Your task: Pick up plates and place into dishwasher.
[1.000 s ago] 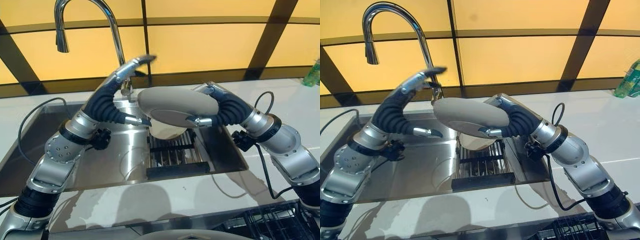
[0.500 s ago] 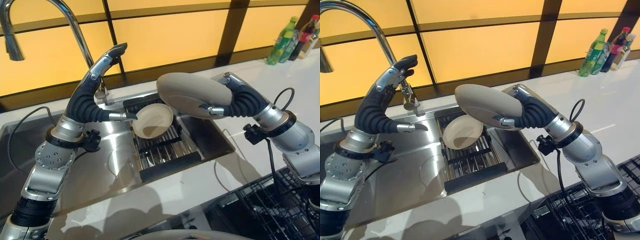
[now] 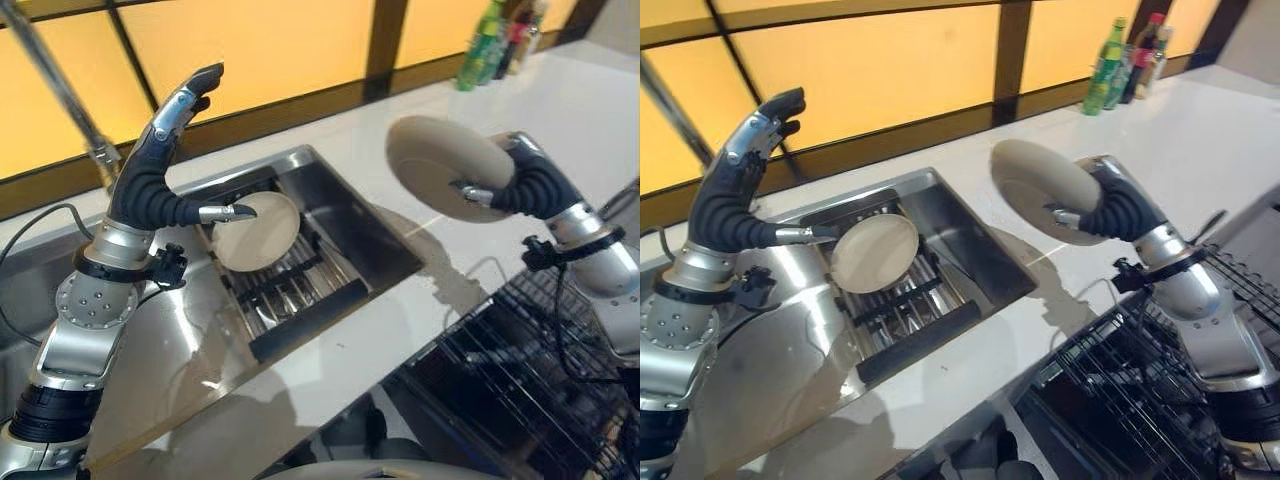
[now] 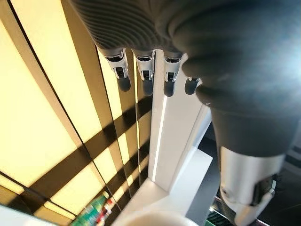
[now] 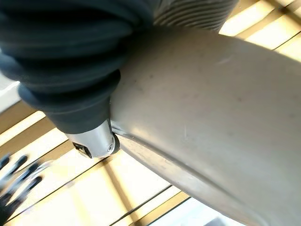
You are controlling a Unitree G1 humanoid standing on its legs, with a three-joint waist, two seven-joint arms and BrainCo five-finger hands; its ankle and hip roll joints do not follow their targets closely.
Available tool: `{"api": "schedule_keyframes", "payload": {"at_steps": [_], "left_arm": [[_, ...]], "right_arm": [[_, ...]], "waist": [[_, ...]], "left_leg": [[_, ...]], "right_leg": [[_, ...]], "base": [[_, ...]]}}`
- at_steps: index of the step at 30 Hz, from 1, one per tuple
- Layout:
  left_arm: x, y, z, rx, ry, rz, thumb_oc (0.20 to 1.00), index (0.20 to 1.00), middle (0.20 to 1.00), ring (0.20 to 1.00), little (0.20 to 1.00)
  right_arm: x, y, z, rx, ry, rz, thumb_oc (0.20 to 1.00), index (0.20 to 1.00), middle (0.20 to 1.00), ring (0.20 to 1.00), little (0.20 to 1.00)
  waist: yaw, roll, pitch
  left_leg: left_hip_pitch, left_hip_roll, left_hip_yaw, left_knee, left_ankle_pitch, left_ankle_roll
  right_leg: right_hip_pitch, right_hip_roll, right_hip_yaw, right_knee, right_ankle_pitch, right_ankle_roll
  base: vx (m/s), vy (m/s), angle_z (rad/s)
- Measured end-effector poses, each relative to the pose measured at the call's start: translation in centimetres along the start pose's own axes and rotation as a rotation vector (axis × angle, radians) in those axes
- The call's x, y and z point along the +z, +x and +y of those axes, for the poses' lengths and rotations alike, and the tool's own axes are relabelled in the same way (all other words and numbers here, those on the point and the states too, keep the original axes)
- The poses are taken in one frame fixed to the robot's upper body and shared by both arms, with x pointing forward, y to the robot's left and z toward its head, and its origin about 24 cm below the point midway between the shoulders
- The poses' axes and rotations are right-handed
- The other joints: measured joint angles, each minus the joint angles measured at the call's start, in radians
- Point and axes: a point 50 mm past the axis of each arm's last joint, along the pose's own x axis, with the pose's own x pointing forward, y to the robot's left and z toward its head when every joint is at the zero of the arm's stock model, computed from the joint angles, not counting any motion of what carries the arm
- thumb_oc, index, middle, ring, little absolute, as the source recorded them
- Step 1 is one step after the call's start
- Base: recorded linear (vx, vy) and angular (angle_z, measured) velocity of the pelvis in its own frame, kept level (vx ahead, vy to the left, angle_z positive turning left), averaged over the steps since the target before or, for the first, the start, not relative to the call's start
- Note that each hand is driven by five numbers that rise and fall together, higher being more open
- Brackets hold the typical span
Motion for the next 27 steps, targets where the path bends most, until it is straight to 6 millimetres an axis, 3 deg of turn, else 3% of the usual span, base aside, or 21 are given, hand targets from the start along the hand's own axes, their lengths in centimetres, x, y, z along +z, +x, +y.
{"api": "schedule_keyframes", "payload": {"at_steps": [1, 2, 7, 8, 9, 10, 11, 12, 14, 15, 16, 17, 18, 27], "left_arm": [[-0.2, -0.1, 0.5, 0.015, 0.021, 0.010, 1.000, 1.000, 1.000, 1.000, 1.000], [-0.5, -0.3, 1.1, 0.041, 0.036, 0.024, 1.000, 1.000, 1.000, 1.000, 1.000], [-0.6, -0.4, 2.1, 0.077, 0.087, 0.037, 1.000, 1.000, 1.000, 1.000, 1.000], [-0.6, -0.4, 2.5, 0.090, 0.106, 0.037, 1.000, 1.000, 1.000, 1.000, 1.000], [-0.5, -0.5, 2.7, 0.104, 0.115, 0.040, 1.000, 1.000, 1.000, 1.000, 1.000], [-0.6, -0.6, 2.9, 0.110, 0.120, 0.047, 1.000, 1.000, 1.000, 1.000, 1.000], [-0.6, -0.7, 3.0, 0.108, 0.127, 0.054, 1.000, 1.000, 1.000, 1.000, 1.000], [-0.7, -1.0, 3.2, 0.121, 0.130, 0.065, 1.000, 1.000, 1.000, 1.000, 1.000], [-1.0, -1.2, 3.2, 0.123, 0.131, 0.091, 1.000, 1.000, 1.000, 1.000, 1.000], [-1.1, -1.3, 3.2, 0.122, 0.131, 0.099, 1.000, 1.000, 1.000, 1.000, 1.000], [-1.2, -1.4, 3.1, 0.120, 0.131, 0.103, 1.000, 1.000, 1.000, 1.000, 1.000], [-1.2, -1.4, 3.1, 0.119, 0.131, 0.103, 1.000, 1.000, 1.000, 1.000, 1.000], [-1.2, -1.5, 3.2, 0.119, 0.132, 0.108, 1.000, 1.000, 1.000, 1.000, 1.000], [-1.5, -2.4, 3.2, 0.106, 0.146, 0.146, 1.000, 1.000, 1.000, 1.000, 1.000]], "right_arm": [[-0.4, -0.6, -0.3, -0.015, -0.011, 0.026, 0.200, 0.200, 0.200, 0.200, 0.200], [-0.8, -1.2, -0.4, -0.035, -0.017, 0.054, 0.200, 0.200, 0.200, 0.200, 0.200], [-2.9, -2.8, -0.2, -0.059, -0.027, 0.171, 0.200, 0.200, 0.200, 0.200, 0.200], [-3.3, -3.0, -0.1, -0.066, -0.020, 0.188, 0.200, 0.200, 0.200, 0.200, 0.200], [-3.6, -3.2, -0.1, -0.074, -0.012, 0.203, 0.200, 0.200, 0.200, 0.200, 0.200], [-3.7, -3.6, 0.0, -0.069, -0.013, 0.217, 0.200, 0.200, 0.200, 0.200, 0.200], [-3.8, -4.0, 0.1, -0.063, -0.018, 0.229, 0.200, 0.200, 0.200, 0.200, 0.200], [-3.8, -4.1, 0.1, -0.065, -0.026, 0.234, 0.200, 0.200, 0.200, 0.200, 0.200], [-4.2, -4.4, 0.2, -0.077, -0.019, 0.259, 0.200, 0.200, 0.200, 0.200, 0.200], [-4.4, -4.5, 0.4, -0.080, -0.008, 0.278, 0.200, 0.200, 0.200, 0.200, 0.200], [-4.6, -4.6, 0.3, -0.079, -0.015, 0.288, 0.200, 0.200, 0.200, 0.200, 0.200], [-4.7, -4.7, -0.1, -0.082, -0.036, 0.297, 0.200, 0.200, 0.200, 0.200, 0.200], [-5.2, -5.0, 0.0, -0.082, -0.033, 0.324, 0.200, 0.200, 0.200, 0.200, 0.200], [-8.0, -8.0, 0.4, -0.020, -0.121, 0.544, 0.200, 0.200, 0.200, 0.200, 0.200]], "waist": [[0.007, -0.019, -0.008], [0.017, -0.033, -0.019], [0.015, -0.015, -0.014], [0.019, -0.008, -0.014], [0.024, 0.007, -0.012], [0.026, 0.012, -0.013], [0.024, -0.006, -0.024], [0.026, -0.012, -0.034], [0.025, -0.001, -0.037], [0.026, -0.014, -0.040], [0.020, -0.013, -0.046], [0.019, 0.009, -0.051], [0.026, 0.019, -0.054], [0.017, 0.025, -0.060]], "left_leg": [[-0.003, -0.012, 0.018, 0.012, -0.012, -0.012], [-0.015, -0.016, 0.014, 0.029, -0.023, -0.022], [-0.031, 0.014, -0.014, 0.032, -0.034, -0.023], [-0.027, 0.037, 0.013, 0.032, -0.032, -0.036], [-0.023, 0.056, 0.041, 0.036, -0.034, -0.044], [-0.016, 0.069, 0.057, 0.043, -0.039, -0.051], [-0.011, 0.047, 0.050, 0.048, -0.046, -0.059], [-0.011, 0.044, 0.039, 0.051, -0.047, -0.062], [-0.026, 0.059, 0.036, 0.092, -0.048, -0.063], [-0.073, 0.056, 0.030, 0.153, -0.062, -0.058], [-0.089, 0.040, 0.000, 0.121, -0.069, -0.041], [-0.090, 0.032, -0.020, 0.049, -0.051, -0.017], [-0.065, 0.042, -0.027, 0.031, -0.008, -0.050], [-0.064, 0.043, -0.037, 0.032, -0.007, -0.052]], "right_leg": [[0.002, -0.008, -0.003, 0.017, -0.042, 0.001], [0.002, -0.001, 0.005, -0.014, -0.054, -0.033], [0.004, 0.061, 0.059, -0.122, 0.018, -0.054], [0.007, 0.041, 0.005, -0.149, 0.013, -0.063], [0.002, 0.028, -0.061, -0.100, -0.013, -0.083], [-0.011, 0.012, -0.081, 0.005, -0.053, -0.073], [0.002, -0.003, -0.079, 0.026, -0.077, -0.047], [0.015, 0.005, -0.056, -0.013, -0.088, -0.043], [0.062, 0.027, -0.037, -0.096, -0.044, -0.057], [0.074, 0.014, -0.020, -0.134, -0.025, -0.063], [0.076, 0.013, -0.013, -0.161, -0.008, -0.063], [0.073, 0.031, -0.005, -0.176, 0.003, -0.063], [0.074, 0.047, 0.016, -0.181, 0.009, -0.063], [0.133, 0.052, -0.002, -0.288, 0.058, -0.062]], "base": [[-0.11, -0.074, -0.71], [-0.09, -0.092, -0.72], [-0.06, -0.149, -0.60], [-0.04, -0.180, -0.55], [-0.02, -0.142, -0.60], [-0.01, -0.140, -0.42], [-0.02, -0.144, -0.38], [-0.03, -0.175, -0.25], [-0.04, -0.142, -0.28], [-0.03, -0.124, -0.23], [-0.03, -0.122, -0.28], [-0.03, -0.120, -0.53], [-0.03, -0.096, -0.46], [-0.04, -0.082, 0.00]]}}
